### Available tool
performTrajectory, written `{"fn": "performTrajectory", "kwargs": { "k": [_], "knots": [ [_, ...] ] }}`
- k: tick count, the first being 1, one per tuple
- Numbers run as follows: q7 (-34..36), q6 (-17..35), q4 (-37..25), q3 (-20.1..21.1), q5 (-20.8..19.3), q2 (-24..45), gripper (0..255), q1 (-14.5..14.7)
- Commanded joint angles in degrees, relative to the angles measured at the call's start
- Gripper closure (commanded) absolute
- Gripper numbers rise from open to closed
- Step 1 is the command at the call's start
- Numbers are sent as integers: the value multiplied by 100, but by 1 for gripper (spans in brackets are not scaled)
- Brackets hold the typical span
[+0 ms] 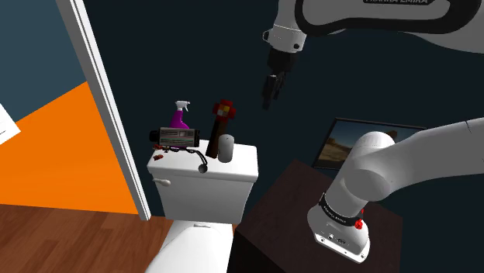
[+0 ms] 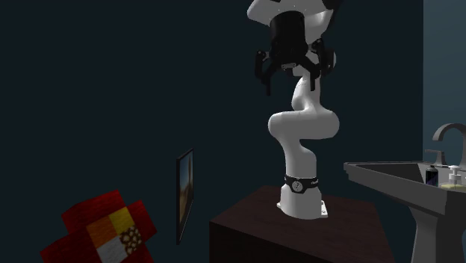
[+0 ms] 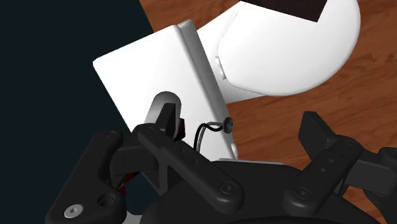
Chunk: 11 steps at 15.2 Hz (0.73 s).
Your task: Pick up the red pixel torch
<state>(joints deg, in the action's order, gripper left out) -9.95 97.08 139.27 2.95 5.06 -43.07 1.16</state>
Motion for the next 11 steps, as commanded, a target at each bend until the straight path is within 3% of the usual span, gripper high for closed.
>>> {"fn": "performTrajectory", "kwargs": {
  "k": [1, 7, 11],
  "knots": [
    [0, 0, 0, 0, 0, 0, 0, 0],
    [1671, 1909, 970, 1106, -143, 151, 0, -361],
    [3004, 3128, 1262, 1987, -509, 677, 0, -856]
  ]
}}
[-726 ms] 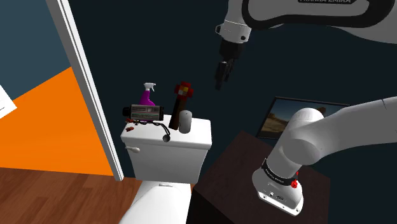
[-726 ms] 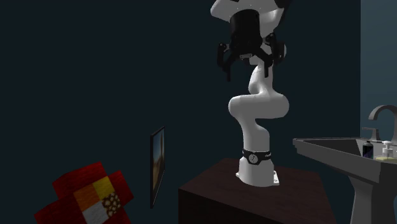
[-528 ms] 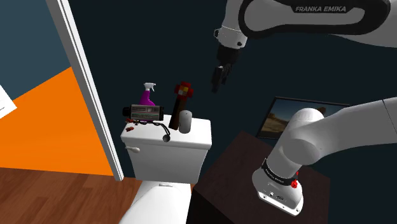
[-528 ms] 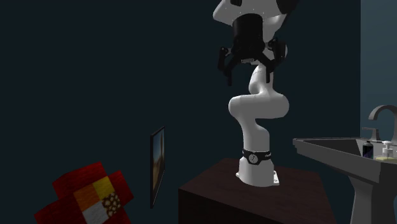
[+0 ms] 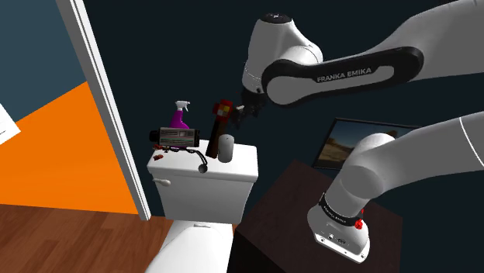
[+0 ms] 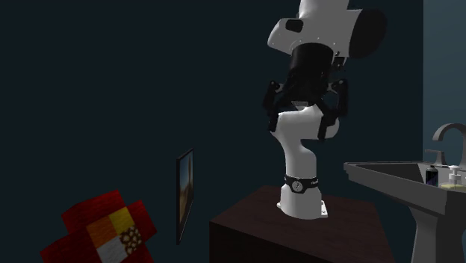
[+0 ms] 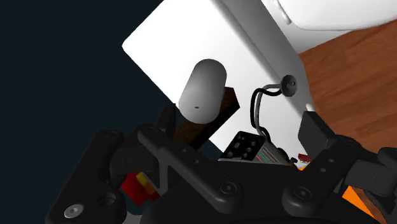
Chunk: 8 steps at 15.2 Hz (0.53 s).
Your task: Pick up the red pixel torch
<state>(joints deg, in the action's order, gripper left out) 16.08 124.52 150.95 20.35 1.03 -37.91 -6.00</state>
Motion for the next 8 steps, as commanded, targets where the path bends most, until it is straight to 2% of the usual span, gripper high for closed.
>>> {"fn": "performTrajectory", "kwargs": {
  "k": [1, 3, 5, 8],
  "knots": [
    [780, 665, 119, 497, -259, 335, 0, -326],
    [1604, 1178, 108, 1053, -661, 712, 0, -799],
    [2542, 1597, 14, 1696, -1225, 1117, 0, -1426],
    [4192, 1960, -290, 2885, -2418, 1757, 0, -2698]
  ]
}}
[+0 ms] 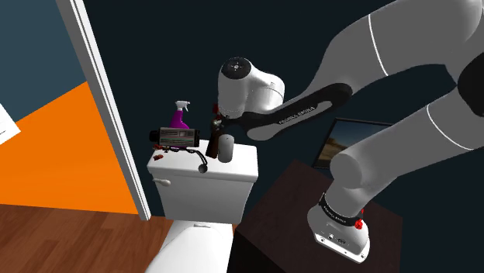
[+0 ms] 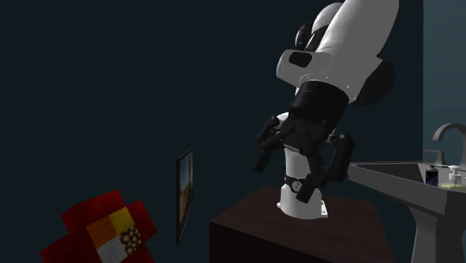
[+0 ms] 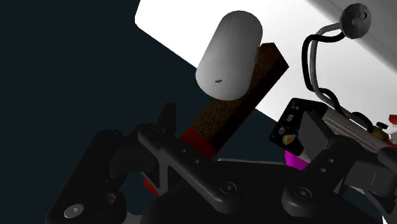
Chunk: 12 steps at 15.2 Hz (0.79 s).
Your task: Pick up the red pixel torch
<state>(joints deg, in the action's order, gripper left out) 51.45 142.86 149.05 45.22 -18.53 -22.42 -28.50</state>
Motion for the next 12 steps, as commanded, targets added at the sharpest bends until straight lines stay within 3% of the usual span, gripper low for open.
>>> {"fn": "performTrajectory", "kwargs": {
  "k": [1, 4, 5, 6, 7, 8, 12],
  "knots": [
    [1275, 147, -250, 862, -965, 443, 0, -957],
    [3395, -359, -864, 2565, -2943, 1510, 0, -2753],
    [4332, -1122, -1164, 3275, -4094, 2477, 0, -3370],
    [5053, -2064, -1442, 3174, -5087, 3547, 0, -3100],
    [5444, -2534, -1654, 2778, -5526, 4018, 0, -2640],
    [5700, -2642, -1843, 2053, -5651, 4088, 0, -1946],
    [6655, -3702, -2663, 1064, -6485, 5092, 0, -939]
  ]
}}
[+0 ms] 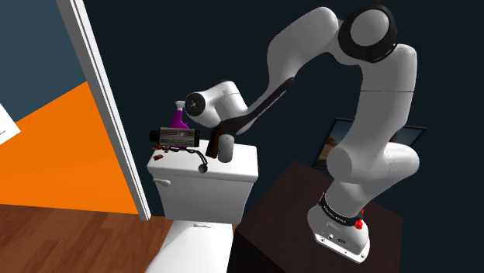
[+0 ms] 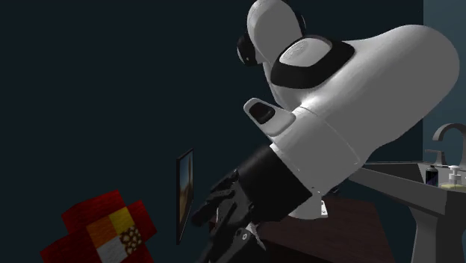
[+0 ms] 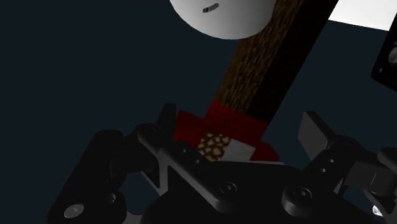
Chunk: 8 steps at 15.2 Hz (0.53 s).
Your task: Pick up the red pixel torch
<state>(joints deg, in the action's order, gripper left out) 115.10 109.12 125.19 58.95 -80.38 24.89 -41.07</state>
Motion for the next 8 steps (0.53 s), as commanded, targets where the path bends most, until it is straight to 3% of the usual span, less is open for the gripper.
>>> {"fn": "performTrajectory", "kwargs": {
  "k": [1, 3, 8],
  "knots": [
    [478, -546, -488, -499, -449, 568, 0, 495],
    [810, -933, -918, -850, -697, 941, 0, 806],
    [1031, -1002, -1027, -1040, -908, 1244, 0, 966]
  ]
}}
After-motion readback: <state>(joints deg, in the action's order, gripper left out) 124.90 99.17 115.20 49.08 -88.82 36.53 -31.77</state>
